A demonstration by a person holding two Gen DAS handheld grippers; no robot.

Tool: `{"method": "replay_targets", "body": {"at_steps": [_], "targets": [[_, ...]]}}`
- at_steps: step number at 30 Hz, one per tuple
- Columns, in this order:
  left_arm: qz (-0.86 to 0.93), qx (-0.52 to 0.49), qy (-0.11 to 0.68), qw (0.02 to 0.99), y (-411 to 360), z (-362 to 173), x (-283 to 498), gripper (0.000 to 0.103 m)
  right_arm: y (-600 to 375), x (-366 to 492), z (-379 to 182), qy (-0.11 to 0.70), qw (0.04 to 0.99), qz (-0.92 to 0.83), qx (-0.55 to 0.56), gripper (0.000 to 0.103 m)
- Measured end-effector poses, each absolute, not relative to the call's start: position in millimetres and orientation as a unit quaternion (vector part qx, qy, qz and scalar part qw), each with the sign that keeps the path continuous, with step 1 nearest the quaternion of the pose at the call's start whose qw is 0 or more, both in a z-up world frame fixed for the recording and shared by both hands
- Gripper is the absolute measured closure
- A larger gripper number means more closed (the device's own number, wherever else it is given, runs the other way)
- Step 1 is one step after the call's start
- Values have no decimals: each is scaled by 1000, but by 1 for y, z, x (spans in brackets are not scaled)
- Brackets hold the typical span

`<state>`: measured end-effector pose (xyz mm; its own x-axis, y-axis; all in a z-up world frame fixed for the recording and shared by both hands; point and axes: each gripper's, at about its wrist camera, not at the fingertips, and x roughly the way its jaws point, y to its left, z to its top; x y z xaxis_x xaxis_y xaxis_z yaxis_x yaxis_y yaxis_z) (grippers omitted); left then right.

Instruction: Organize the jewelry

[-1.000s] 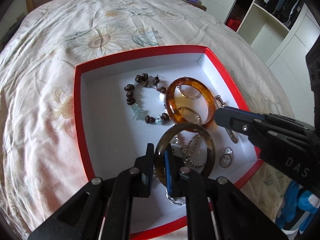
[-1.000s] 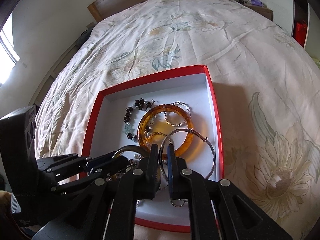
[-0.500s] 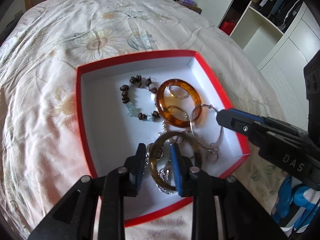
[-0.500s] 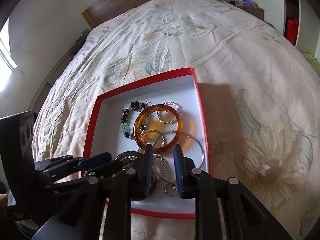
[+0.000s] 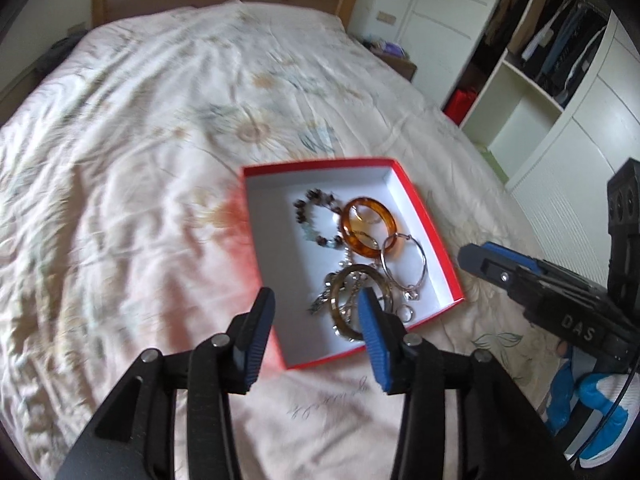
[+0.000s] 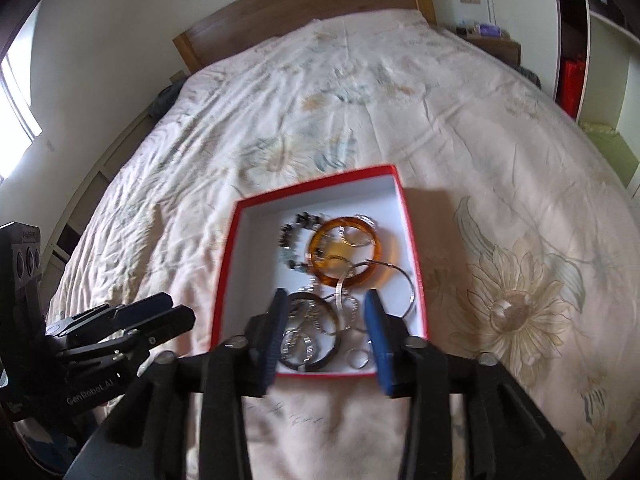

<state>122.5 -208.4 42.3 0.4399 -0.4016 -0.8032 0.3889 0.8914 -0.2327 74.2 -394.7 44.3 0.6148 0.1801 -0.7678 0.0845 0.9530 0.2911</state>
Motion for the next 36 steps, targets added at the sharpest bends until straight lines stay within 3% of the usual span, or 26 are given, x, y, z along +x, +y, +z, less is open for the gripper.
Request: {"method": "replay_targets", "body": {"at_steps": [3,11,27,36], "targets": [[-215,-17,455,864,-185,60,103,58,-376,59,61,424,894,33,139,55],[-182,-22,411,893,-134,90,55,57,-315,13,87,386,916,40,101,34],[-146,-21,350,925,-71,111,-4,50,-267,-34,89,361,930,-5,71,0],[-125,-9,344,931,-62,108,-6,50,-267,-35,81,364,929,-19,62,0]]}}
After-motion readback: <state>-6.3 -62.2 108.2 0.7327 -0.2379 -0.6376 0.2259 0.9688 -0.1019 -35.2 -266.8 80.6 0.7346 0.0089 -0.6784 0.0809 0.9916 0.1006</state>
